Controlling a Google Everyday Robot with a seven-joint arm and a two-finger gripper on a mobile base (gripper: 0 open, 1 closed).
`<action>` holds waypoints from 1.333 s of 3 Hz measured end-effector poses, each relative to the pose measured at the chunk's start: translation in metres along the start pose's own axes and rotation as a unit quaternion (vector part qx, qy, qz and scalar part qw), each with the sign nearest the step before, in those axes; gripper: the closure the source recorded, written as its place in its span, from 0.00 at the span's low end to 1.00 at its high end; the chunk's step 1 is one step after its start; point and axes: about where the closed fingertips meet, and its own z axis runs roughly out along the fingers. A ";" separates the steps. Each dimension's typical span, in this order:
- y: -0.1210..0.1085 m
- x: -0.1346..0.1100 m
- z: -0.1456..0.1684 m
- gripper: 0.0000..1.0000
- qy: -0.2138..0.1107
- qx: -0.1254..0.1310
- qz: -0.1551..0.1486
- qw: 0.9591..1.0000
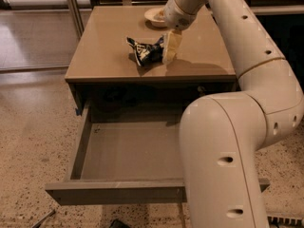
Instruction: Place blue chip bag into top drawer
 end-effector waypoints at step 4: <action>0.012 -0.018 0.069 0.42 -0.034 -0.071 -0.014 0.997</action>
Offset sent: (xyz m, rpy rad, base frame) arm 0.0227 0.0419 -0.0546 -0.0231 0.3324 0.2257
